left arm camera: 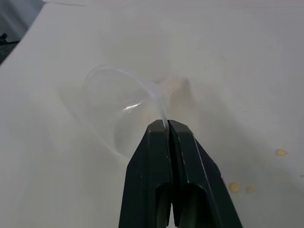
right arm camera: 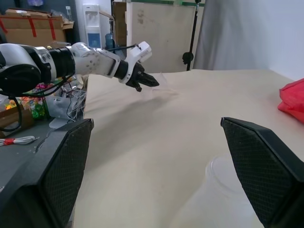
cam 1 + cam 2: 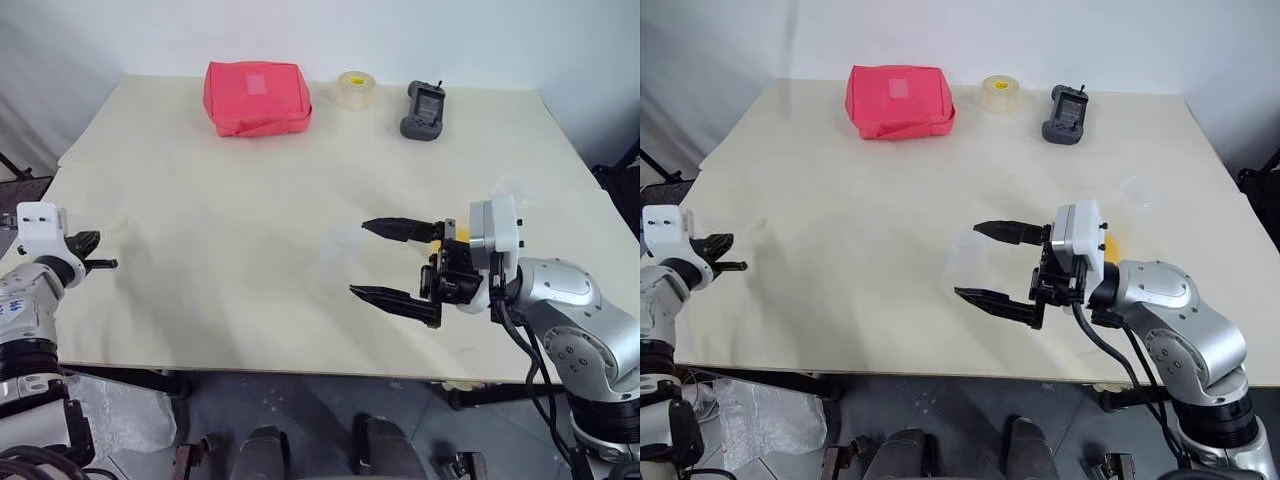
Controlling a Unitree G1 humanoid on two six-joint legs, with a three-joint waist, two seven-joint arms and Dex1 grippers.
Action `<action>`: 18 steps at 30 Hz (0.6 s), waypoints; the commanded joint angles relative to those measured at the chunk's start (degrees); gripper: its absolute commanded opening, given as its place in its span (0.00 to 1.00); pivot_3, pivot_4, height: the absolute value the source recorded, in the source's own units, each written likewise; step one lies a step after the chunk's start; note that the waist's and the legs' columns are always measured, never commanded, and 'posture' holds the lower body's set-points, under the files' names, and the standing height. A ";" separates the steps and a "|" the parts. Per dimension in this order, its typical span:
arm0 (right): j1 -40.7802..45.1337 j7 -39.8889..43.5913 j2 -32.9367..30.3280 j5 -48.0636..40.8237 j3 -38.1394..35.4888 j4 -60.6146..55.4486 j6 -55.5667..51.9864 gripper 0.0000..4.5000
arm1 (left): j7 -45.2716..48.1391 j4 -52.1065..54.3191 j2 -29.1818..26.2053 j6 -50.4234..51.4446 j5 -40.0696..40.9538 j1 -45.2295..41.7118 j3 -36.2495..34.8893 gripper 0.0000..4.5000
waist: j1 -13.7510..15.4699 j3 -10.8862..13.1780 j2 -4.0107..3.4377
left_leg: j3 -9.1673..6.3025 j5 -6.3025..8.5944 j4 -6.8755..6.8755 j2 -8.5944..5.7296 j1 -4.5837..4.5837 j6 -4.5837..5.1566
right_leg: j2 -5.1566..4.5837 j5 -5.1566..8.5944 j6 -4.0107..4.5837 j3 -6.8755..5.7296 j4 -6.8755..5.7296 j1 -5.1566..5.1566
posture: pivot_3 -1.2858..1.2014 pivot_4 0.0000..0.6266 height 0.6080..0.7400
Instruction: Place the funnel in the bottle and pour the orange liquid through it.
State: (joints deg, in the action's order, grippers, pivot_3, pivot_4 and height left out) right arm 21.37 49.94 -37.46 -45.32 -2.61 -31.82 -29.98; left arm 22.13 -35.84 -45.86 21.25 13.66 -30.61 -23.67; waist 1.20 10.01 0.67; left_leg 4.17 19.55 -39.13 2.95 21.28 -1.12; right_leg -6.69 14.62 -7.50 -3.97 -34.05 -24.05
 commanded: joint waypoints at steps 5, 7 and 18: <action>0.38 0.74 -2.07 -1.05 -2.71 -0.89 -0.44 1.00 | 15.31 19.47 -3.86 7.36 8.13 4.54 0.03 0.00 | 0.17 0.01 0.02 | 0.09 0.02 0.00 0.01 0.05 0.00 | -0.03 0.00 0.00 0.00 -0.03 -0.11 | 0.52 0.24 1.00; -0.08 1.16 -2.94 -1.68 -3.86 -0.86 -0.53 1.00 | 18.49 22.48 -4.64 9.50 10.21 4.48 0.08 0.00 | 0.19 0.01 0.03 | 0.10 0.02 0.00 0.01 0.13 0.00 | -0.04 0.00 0.00 0.00 -0.04 -0.20 | 0.52 0.24 1.00; -6.02 0.91 -4.30 -2.18 -6.47 -2.60 -0.54 1.00 | 42.76 24.89 -7.74 10.67 11.99 -13.11 17.12 0.00 | 0.23 0.01 0.04 | 0.37 0.01 -0.01 0.00 0.15 0.00 | 0.00 0.00 0.01 0.16 -0.08 -0.33 | 0.52 0.24 1.00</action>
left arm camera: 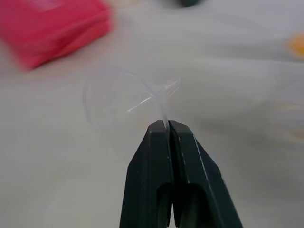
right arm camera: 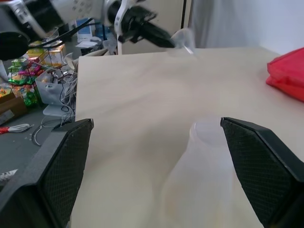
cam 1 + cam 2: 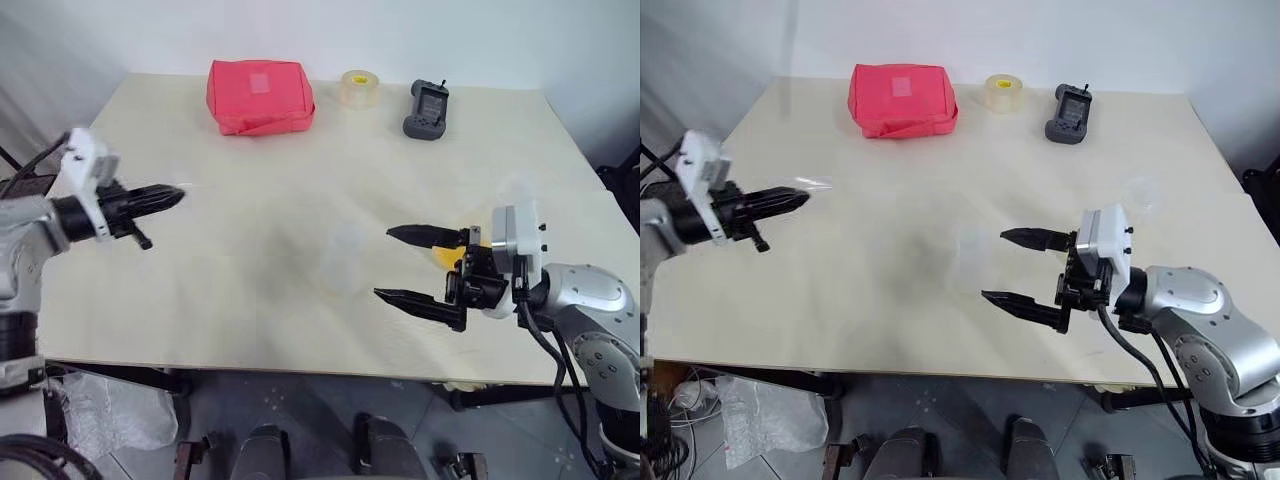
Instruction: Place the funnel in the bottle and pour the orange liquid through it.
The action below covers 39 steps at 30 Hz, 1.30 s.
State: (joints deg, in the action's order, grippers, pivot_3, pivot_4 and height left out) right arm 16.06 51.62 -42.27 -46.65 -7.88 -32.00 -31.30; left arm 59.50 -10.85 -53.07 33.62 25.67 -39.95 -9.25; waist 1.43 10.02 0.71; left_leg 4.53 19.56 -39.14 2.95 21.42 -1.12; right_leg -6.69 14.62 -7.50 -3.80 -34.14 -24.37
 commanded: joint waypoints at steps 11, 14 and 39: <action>-6.96 -5.19 4.05 -3.45 -5.35 -5.95 2.29 1.00 | 27.55 -16.10 8.21 -15.31 -3.47 -24.07 13.03 0.00 | 0.07 0.03 0.05 | 0.13 0.01 -0.03 0.00 0.05 0.02 | 0.03 0.00 -0.01 0.07 0.05 -0.09 | 0.52 0.24 1.00; -10.76 -6.22 4.95 -5.02 -7.60 -7.60 2.95 1.00 | 32.14 -20.67 10.53 -19.05 -5.12 -28.22 15.40 0.00 | 0.08 0.04 0.06 | 0.12 0.01 -0.03 0.00 0.05 0.02 | 0.03 0.00 -0.01 0.07 0.04 -0.09 | 0.52 0.24 1.00; -22.81 -11.02 7.72 2.80 -6.19 -12.31 9.55 1.00 | 33.00 -30.76 13.57 -43.73 -2.85 -41.67 37.18 0.00 | 0.08 0.05 0.09 | 0.13 0.06 -0.09 -0.01 0.09 0.13 | 0.02 -0.02 -0.03 0.13 0.10 -0.09 | 0.52 0.24 1.00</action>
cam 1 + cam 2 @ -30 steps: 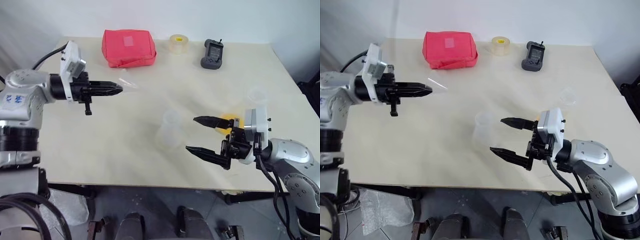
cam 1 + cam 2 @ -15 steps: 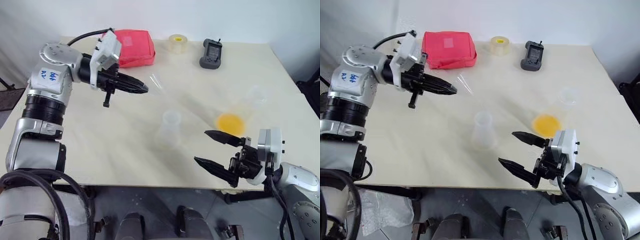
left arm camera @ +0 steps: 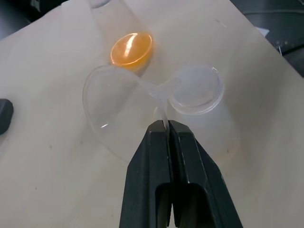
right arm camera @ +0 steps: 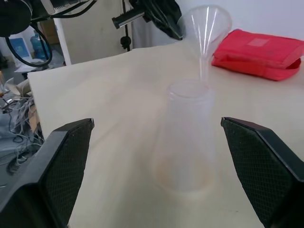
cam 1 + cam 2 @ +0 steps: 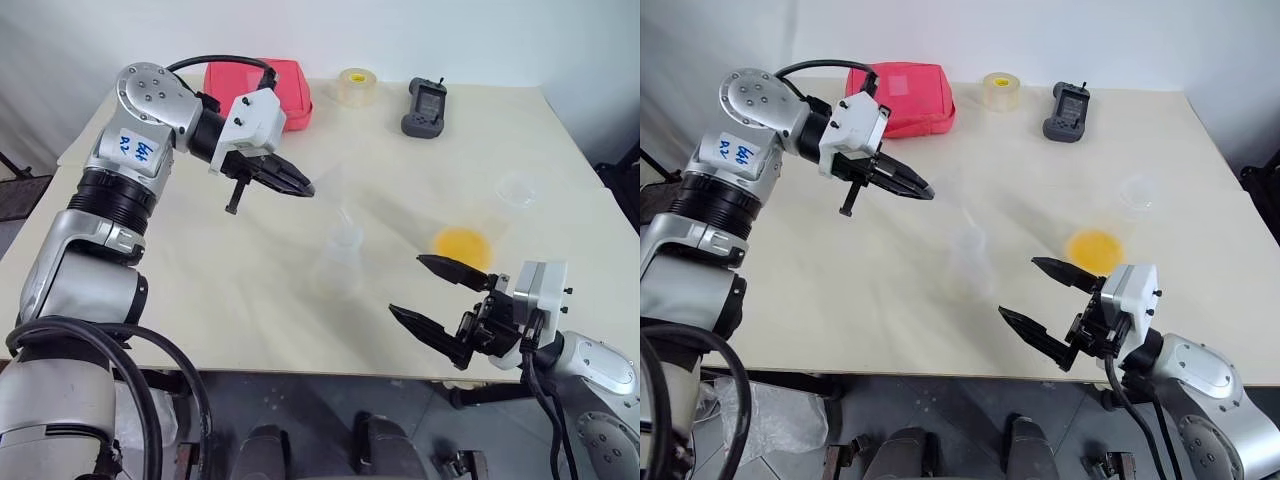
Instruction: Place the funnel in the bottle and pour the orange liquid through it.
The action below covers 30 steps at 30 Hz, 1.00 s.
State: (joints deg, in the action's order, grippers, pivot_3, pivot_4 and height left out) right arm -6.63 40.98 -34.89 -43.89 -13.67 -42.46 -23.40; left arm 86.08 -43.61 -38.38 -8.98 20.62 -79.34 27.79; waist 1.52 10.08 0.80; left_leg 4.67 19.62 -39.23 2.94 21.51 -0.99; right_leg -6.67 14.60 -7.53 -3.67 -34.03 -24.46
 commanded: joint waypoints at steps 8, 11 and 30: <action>1.30 -1.07 0.07 0.64 0.32 -1.08 1.85 1.00 | 6.42 3.37 -2.53 -6.26 0.79 -2.06 3.95 0.00 | 0.00 0.00 0.00 | 0.00 0.00 -0.01 0.00 0.00 0.00 | 0.00 0.00 0.00 0.00 0.00 0.00 | 0.52 0.24 1.00; 1.97 -1.85 0.12 0.63 0.49 -1.07 1.38 1.00 | 6.42 3.52 -2.44 -9.15 -1.22 -2.02 4.63 0.00 | 0.03 0.00 0.00 | 0.00 0.00 -0.01 0.00 0.00 0.00 | 0.00 0.00 0.00 0.00 0.01 0.00 | 0.52 0.24 1.00; 1.73 -4.05 -0.39 0.50 -0.20 -1.69 1.23 1.00 | 6.42 11.74 -3.11 -6.97 3.91 -4.06 8.48 0.48 | -0.03 0.00 0.00 | -0.01 0.00 -0.05 0.00 0.02 0.00 | 0.00 0.00 0.00 0.02 -0.03 0.00 | 0.52 0.24 1.00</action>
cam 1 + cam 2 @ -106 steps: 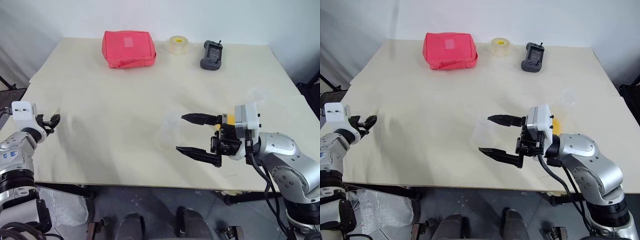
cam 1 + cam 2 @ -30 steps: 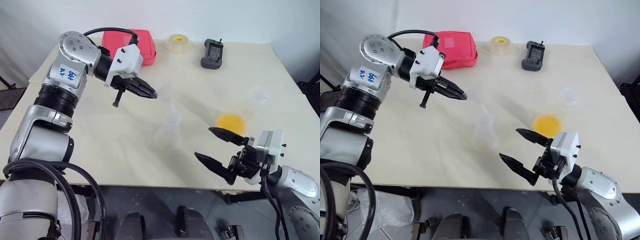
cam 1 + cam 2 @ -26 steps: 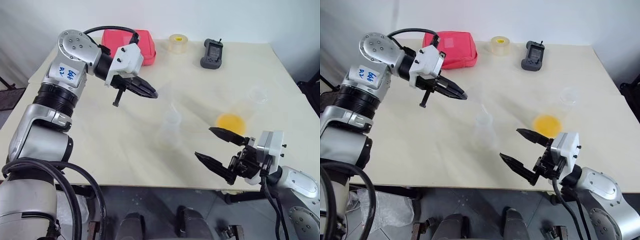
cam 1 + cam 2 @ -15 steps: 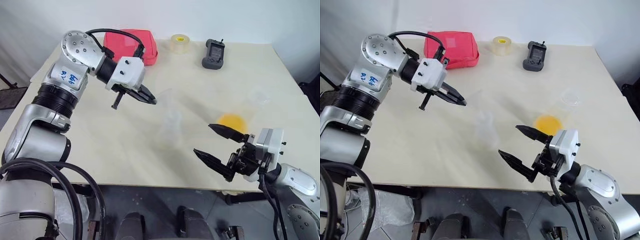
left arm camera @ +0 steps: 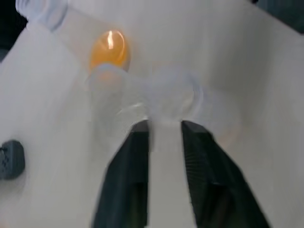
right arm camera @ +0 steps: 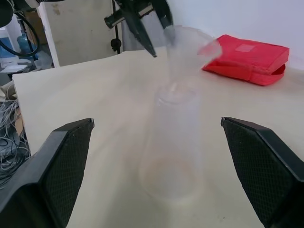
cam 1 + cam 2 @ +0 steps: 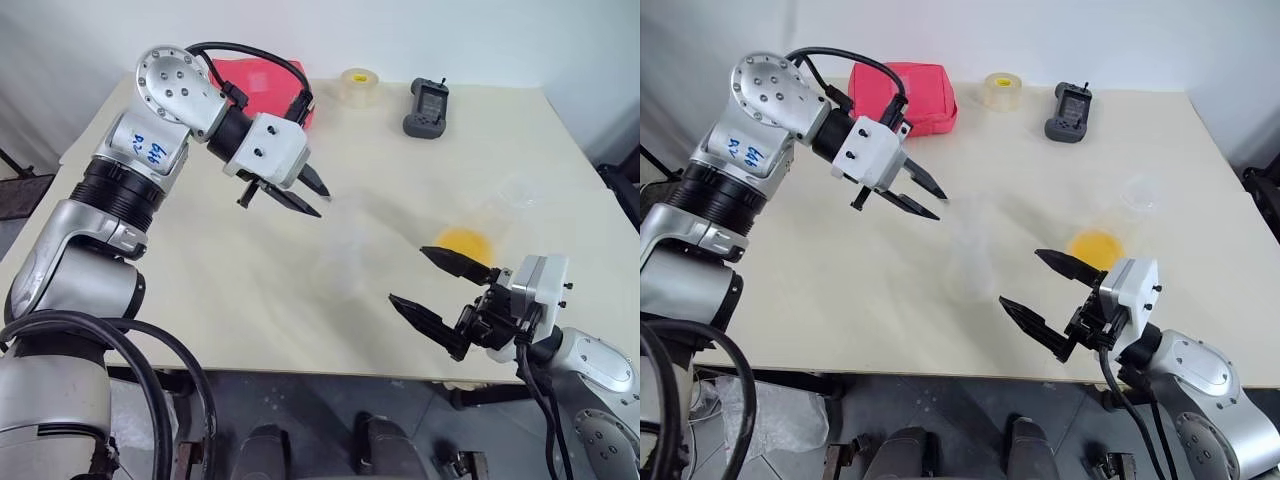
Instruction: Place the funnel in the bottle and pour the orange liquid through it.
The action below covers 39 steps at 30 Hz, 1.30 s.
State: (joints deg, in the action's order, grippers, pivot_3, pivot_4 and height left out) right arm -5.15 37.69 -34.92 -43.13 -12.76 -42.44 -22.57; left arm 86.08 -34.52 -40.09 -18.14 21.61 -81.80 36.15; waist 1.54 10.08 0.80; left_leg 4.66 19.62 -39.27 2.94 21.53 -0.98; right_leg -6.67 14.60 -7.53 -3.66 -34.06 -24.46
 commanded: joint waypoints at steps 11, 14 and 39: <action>-1.26 -4.19 -0.97 -0.50 -4.45 -3.34 -0.47 1.00 | 6.42 1.10 -1.64 9.91 3.74 0.45 -5.99 0.99 | 0.13 0.00 0.00 | 0.00 0.00 -0.04 0.00 -0.01 0.01 | 0.00 0.00 0.00 0.01 -0.02 0.01 | 0.52 0.24 1.00; -3.33 -9.50 0.09 0.24 -7.83 -4.60 -1.55 1.00 | 5.21 0.37 -1.99 16.88 5.62 3.73 -12.21 0.99 | 0.02 0.00 -0.01 | 0.01 0.00 -0.05 0.00 -0.01 0.01 | 0.00 0.00 0.00 0.02 -0.03 0.00 | 0.52 0.24 1.00; 7.48 -30.87 1.33 7.74 -12.81 6.01 -13.96 1.00 | -3.97 16.67 -1.73 35.78 15.05 43.74 -44.31 0.99 | -0.34 -0.03 -0.06 | 0.02 0.04 -0.54 0.00 -0.09 0.08 | -0.01 0.03 0.05 0.25 -0.64 0.00 | 0.52 0.24 1.00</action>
State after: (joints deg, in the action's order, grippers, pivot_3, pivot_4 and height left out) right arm 1.45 5.42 -32.68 -36.42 -25.36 -37.45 -37.92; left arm 82.03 -19.19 -40.86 18.51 36.31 -38.49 -6.26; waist 1.21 10.04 0.75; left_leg 4.68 19.66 -39.82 2.94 21.42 -0.90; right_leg -6.68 14.63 -7.48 -3.40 -34.71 -24.45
